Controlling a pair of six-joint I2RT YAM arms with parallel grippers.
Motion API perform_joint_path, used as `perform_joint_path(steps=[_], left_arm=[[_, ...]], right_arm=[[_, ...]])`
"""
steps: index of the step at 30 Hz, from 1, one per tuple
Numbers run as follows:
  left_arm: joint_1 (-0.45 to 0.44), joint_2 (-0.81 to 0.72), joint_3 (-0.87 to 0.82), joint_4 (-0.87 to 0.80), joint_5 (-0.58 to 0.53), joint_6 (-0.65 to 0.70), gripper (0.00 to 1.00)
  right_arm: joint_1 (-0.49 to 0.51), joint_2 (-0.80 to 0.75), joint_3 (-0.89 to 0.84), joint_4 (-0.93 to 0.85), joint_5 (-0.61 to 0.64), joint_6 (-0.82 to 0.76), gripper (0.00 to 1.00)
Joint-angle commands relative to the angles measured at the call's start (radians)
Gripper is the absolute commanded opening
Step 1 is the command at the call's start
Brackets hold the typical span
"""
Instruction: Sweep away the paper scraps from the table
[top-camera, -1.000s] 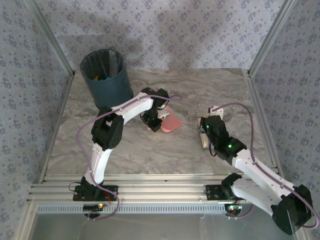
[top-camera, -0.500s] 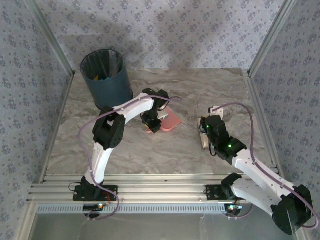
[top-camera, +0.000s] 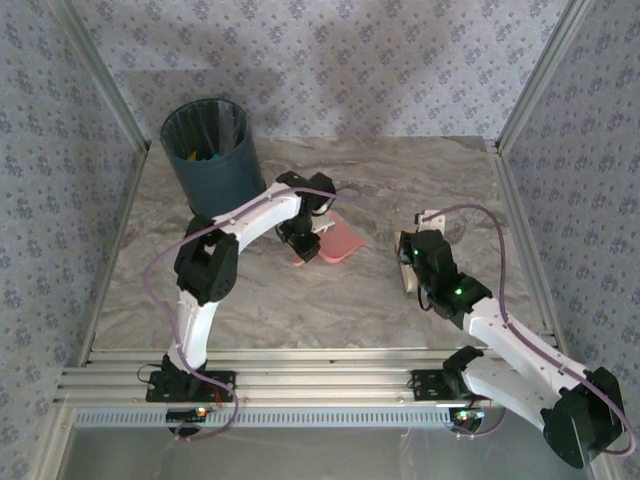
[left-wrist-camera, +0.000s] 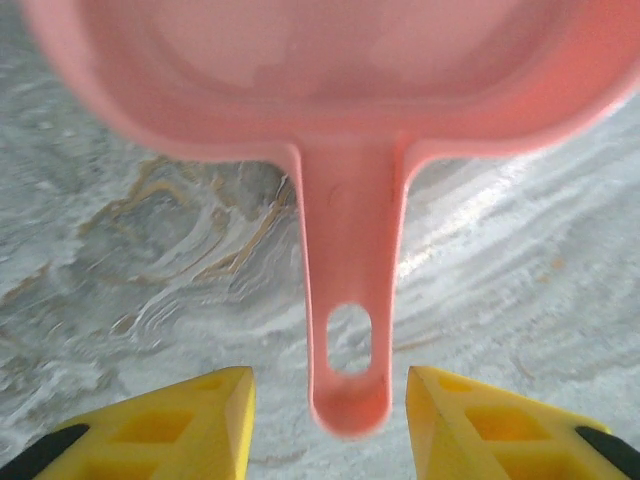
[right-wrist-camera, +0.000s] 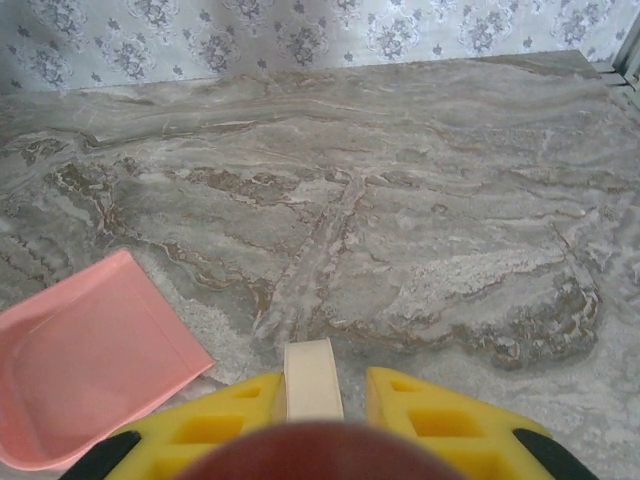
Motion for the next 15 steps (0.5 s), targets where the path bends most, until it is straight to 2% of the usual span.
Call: perform_joint_path(steps=[1,7,15], left_arm=[[-0.001,-0.114,-0.015,-0.044,0.011,0.017,0.44],[0.022,-0.271,-0.086,0.009,0.010,-0.017,0.44],[0.101,-0.517,-0.229,0.117,0.013,-0.104,0.44]], right_arm=[[-0.005,0.031,0.005,0.104,-0.013,-0.094,0.00],[-0.006,0.116,0.047,0.186,-0.039,-0.204,0.00],[-0.011,0.210,0.119,0.228,-0.056,-0.311,0.00]])
